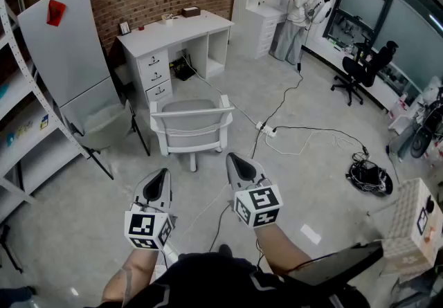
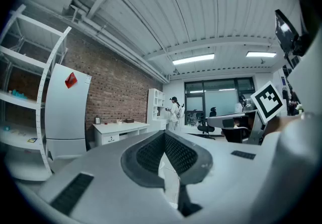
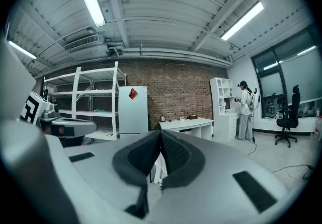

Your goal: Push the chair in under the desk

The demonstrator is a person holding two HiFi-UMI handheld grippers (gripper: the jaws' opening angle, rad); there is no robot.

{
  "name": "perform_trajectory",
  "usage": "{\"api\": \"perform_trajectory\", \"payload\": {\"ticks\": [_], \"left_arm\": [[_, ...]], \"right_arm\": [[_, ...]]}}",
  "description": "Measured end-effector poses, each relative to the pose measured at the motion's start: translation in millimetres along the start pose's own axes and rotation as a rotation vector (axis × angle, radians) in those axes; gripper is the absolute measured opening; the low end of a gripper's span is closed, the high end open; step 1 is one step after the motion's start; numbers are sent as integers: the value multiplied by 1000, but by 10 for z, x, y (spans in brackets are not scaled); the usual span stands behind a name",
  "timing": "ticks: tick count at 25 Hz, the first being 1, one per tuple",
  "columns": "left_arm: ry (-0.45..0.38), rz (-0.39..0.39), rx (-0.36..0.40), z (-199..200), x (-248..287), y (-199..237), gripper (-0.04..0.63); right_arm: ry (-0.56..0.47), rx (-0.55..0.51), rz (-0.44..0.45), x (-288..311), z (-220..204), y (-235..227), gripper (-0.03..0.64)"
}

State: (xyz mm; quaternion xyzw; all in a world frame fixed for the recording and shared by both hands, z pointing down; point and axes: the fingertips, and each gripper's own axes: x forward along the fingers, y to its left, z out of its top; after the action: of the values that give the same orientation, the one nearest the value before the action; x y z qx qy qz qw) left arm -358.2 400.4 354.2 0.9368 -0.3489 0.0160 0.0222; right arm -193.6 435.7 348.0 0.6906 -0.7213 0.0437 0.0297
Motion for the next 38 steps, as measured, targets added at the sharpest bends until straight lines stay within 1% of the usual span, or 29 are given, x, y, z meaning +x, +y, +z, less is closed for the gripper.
{"api": "perform_trajectory", "payload": {"ticks": [4, 14, 21, 31, 34, 38], "left_arm": [[17, -4, -9, -71, -75, 26, 8], [19, -28, -17, -75, -117, 71, 8], [14, -47, -18, -83, -242, 226, 8], [-1, -130, -8, -134, -452, 497, 8], [6, -137, -20, -153, -436, 548, 8], [-4, -124, -18, -151, -308, 632, 8]], "right_arm": [[11, 8, -8, -62, -56, 62, 6], [9, 20, -40, -81, -58, 120, 6], [-5, 31, -45, -69, -37, 316, 8], [33, -21, -77, -4, -141, 713, 8], [42, -20, -81, 36, -142, 738, 8], [30, -44, -69, 194, -111, 695, 8]]}}
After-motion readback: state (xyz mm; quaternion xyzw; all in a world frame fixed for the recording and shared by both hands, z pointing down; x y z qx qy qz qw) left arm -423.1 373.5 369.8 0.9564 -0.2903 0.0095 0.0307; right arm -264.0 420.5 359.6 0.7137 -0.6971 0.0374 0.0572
